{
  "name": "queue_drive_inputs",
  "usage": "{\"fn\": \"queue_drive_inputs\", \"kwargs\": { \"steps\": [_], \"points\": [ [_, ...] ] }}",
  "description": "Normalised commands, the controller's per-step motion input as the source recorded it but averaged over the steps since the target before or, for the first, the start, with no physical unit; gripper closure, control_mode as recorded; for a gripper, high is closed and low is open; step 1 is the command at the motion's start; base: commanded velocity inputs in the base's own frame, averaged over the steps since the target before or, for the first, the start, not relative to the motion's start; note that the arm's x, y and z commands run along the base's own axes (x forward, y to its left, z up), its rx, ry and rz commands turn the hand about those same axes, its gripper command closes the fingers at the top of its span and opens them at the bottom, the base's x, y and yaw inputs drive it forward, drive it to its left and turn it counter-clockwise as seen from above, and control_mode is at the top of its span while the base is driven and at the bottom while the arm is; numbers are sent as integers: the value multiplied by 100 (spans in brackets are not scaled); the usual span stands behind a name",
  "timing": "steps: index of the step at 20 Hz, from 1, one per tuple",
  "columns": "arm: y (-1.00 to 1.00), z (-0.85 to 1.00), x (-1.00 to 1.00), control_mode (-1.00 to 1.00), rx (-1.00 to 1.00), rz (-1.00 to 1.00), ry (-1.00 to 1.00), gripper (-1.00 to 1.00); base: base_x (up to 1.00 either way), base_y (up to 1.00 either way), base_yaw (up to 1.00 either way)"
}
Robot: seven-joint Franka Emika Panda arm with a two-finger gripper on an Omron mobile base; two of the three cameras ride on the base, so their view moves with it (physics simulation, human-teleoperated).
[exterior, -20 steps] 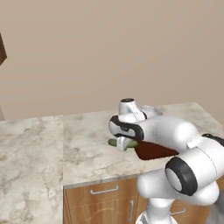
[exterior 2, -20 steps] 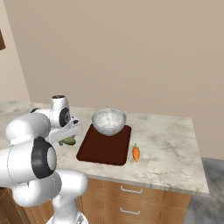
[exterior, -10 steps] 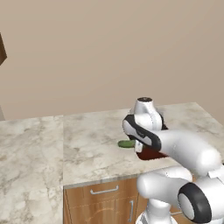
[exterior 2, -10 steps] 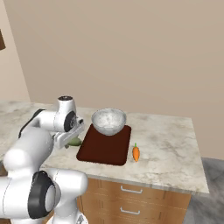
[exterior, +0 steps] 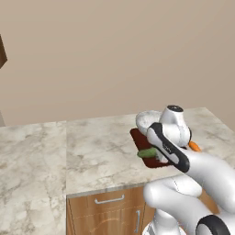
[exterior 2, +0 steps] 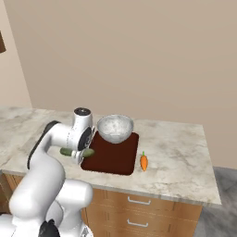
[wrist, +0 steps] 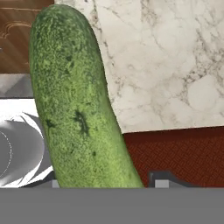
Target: Place the two vegetables and bowl onto the tray for setting up a vegetable dip station.
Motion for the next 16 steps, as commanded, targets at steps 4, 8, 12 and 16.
{"fn": "queue_drive_inputs", "kwargs": {
  "steps": [4,8,12,16],
  "points": [
    [-36,8,0,-100,10,14,-3,100,0,0,0],
    [-30,11,0,-100,10,3,0,100,0,0,0],
    [-27,14,9,-100,8,0,0,100,0,0,0],
    [-24,16,14,-100,4,0,0,100,0,0,0]
  ]
}}
